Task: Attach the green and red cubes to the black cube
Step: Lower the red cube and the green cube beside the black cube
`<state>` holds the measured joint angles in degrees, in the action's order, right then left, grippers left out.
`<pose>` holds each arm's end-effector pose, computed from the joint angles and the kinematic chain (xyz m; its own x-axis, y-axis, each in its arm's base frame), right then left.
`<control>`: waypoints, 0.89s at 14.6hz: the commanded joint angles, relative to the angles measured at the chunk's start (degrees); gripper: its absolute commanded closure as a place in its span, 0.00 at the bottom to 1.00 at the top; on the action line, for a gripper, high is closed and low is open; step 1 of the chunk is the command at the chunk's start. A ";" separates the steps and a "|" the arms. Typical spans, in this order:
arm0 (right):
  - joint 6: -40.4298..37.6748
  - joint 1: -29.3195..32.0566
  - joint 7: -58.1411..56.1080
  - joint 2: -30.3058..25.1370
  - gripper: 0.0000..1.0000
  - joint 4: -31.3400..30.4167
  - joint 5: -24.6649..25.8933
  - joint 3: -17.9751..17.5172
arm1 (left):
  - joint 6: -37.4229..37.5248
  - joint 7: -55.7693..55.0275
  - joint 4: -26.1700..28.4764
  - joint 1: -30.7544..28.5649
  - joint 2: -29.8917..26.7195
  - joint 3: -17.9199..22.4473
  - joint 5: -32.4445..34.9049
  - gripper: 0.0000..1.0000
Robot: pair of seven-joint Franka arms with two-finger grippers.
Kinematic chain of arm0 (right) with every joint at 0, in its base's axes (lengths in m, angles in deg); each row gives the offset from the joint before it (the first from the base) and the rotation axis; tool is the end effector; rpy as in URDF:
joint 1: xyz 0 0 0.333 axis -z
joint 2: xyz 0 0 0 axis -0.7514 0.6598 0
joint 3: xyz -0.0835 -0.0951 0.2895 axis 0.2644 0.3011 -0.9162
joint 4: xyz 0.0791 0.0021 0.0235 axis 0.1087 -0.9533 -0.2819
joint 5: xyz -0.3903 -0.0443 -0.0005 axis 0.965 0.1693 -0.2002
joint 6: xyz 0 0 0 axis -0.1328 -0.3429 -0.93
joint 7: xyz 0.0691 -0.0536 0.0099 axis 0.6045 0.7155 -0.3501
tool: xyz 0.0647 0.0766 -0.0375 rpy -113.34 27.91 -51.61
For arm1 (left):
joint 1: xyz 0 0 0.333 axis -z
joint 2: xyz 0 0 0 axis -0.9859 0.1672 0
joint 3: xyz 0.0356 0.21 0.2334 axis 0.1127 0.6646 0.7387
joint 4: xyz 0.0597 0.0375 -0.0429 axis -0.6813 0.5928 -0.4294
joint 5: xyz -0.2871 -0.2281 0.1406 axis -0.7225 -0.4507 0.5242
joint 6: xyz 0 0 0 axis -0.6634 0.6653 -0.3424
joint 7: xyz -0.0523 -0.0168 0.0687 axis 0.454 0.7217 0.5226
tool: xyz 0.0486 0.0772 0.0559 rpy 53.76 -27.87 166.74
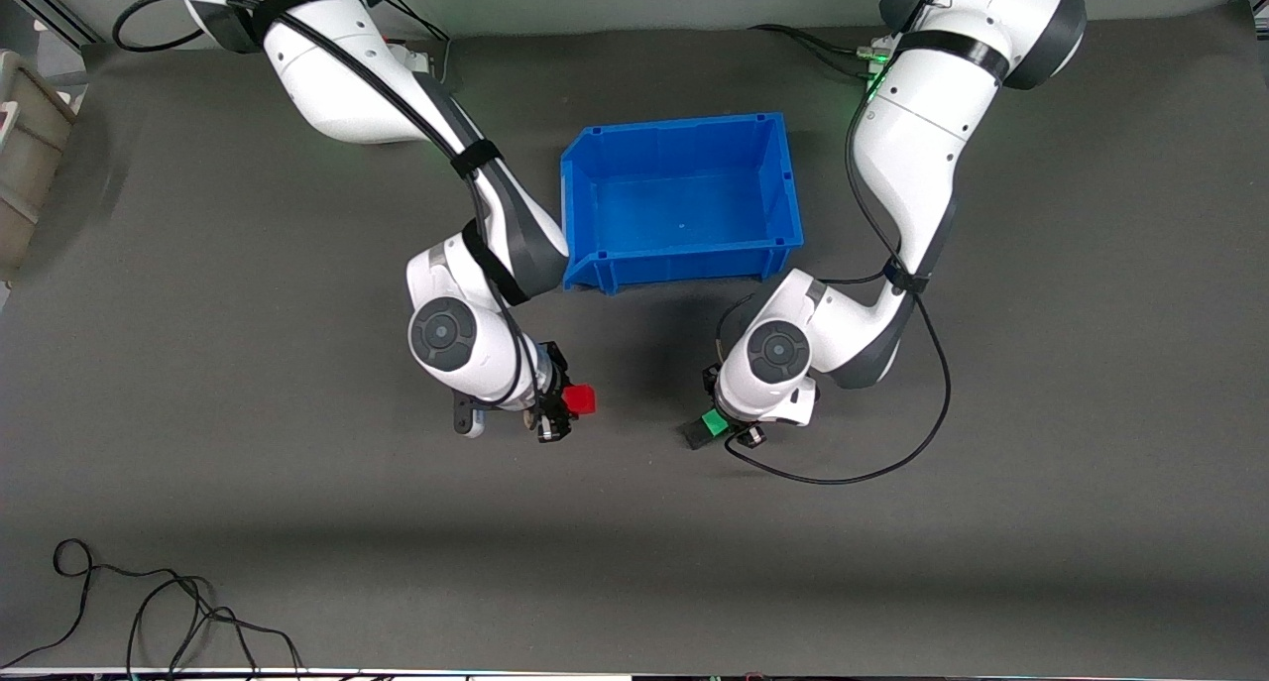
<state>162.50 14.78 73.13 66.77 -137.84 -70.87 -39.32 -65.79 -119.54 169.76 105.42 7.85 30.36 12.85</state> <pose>0.6401 0.3791 0.2846 0.0278 -0.9832 -0.1801 -0.9994 -0.0314 0.0172 0.6232 -0.3926 0.1896 -0.4634 0.8828 -0.0774 0.8856 0.4645 -0.0039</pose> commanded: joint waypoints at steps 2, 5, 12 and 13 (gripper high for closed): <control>1.01 -3.24 7.85 4.57 1.00 4.90 0.20 0.84 | -0.27 1.86 -1.90 4.75 0.83 0.69 5.85 1.00; 1.19 -4.47 11.11 5.19 1.00 4.82 2.39 0.84 | -1.07 9.15 -2.33 4.75 0.48 0.34 5.33 1.00; 1.89 -3.77 13.66 8.96 1.00 5.08 5.48 1.11 | -0.98 26.23 -3.04 2.99 -0.40 -1.25 -3.02 1.00; 3.11 -3.60 13.75 10.10 1.00 5.52 5.56 1.11 | -1.07 26.23 -3.04 2.99 -0.31 -1.25 -3.11 1.00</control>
<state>164.47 10.99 84.43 74.41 -135.07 -66.66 -38.34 -66.94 -95.06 167.20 108.66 7.85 29.61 10.87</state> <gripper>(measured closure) 0.604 0.604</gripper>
